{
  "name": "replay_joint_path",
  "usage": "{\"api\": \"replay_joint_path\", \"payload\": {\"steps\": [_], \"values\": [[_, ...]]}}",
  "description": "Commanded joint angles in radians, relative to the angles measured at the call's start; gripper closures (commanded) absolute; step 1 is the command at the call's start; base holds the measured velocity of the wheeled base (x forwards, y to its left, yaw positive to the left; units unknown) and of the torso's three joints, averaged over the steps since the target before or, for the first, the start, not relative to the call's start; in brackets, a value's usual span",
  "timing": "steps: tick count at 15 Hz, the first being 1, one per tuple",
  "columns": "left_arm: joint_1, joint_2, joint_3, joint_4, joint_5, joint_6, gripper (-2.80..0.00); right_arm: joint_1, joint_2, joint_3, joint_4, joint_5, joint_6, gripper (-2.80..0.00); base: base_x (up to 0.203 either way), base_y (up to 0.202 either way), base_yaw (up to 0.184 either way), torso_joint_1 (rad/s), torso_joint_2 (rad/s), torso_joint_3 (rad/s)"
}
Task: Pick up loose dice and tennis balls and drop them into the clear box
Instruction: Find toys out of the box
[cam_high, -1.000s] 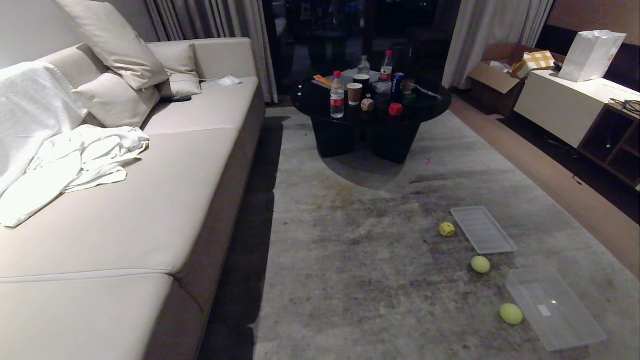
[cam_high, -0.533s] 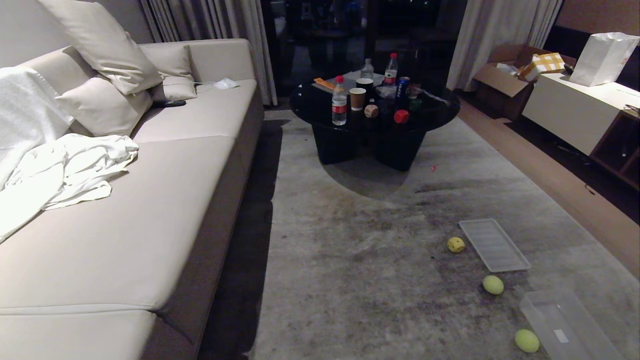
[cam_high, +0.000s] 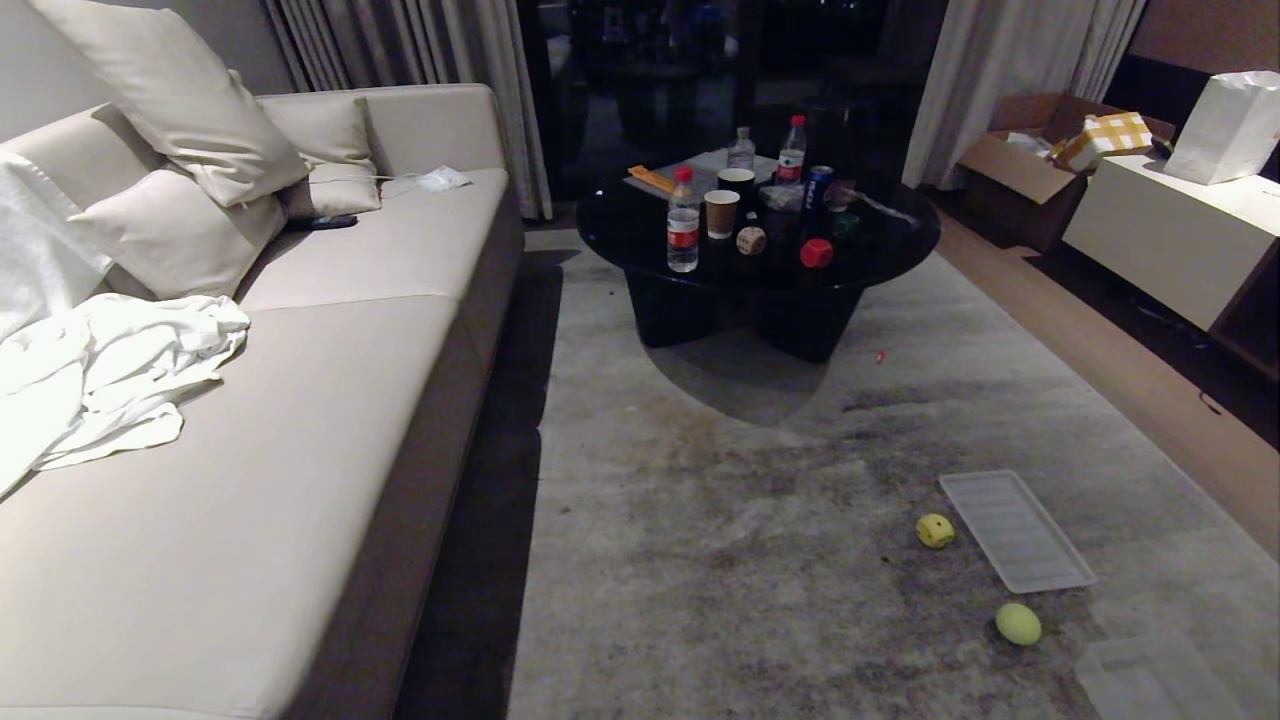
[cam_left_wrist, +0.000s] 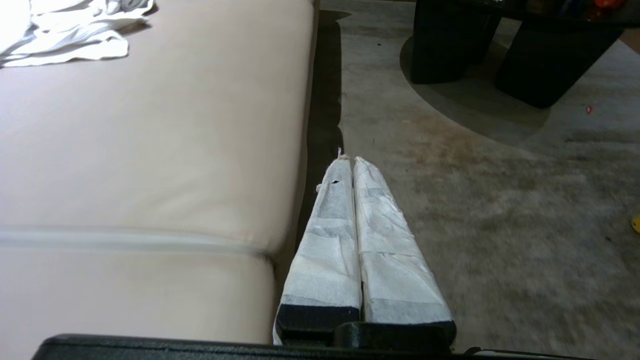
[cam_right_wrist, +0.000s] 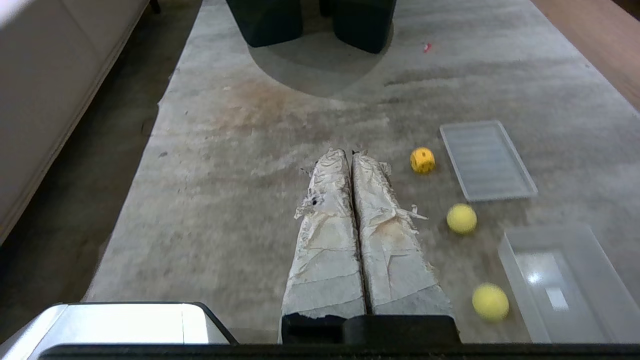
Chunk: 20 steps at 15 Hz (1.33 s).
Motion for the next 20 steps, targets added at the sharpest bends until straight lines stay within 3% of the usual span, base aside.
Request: {"api": "replay_joint_path", "payload": {"steps": [1, 9, 15, 20], "values": [[0.001, 0.002, 0.002, 0.0, 0.001, -0.001, 0.0, 0.001, 0.002, 0.0, 0.001, 0.0, -0.001, 0.0, 0.188, 0.0, 0.0, 0.002, 0.0, 0.002], [0.001, 0.002, 0.002, 0.0, 0.001, -0.001, 0.0, 0.001, 0.002, 0.0, 0.001, 0.0, -0.003, 0.0, 0.17, 0.0, 0.001, 0.001, 0.0, 0.003], [-0.001, 0.002, 0.002, 0.0, 0.0, 0.002, 0.0, 0.001, 0.002, 0.0, 0.002, -0.002, 0.0, 0.0, 0.0, 0.0, 0.0, 0.0, 0.0, 0.0], [0.001, 0.002, 0.002, 0.0, -0.003, 0.004, 0.0, 0.001, 0.002, 0.0, 0.002, 0.0, 0.0, 0.0, -0.002, 0.008, -0.138, 0.002, 0.0, 0.001]]}}
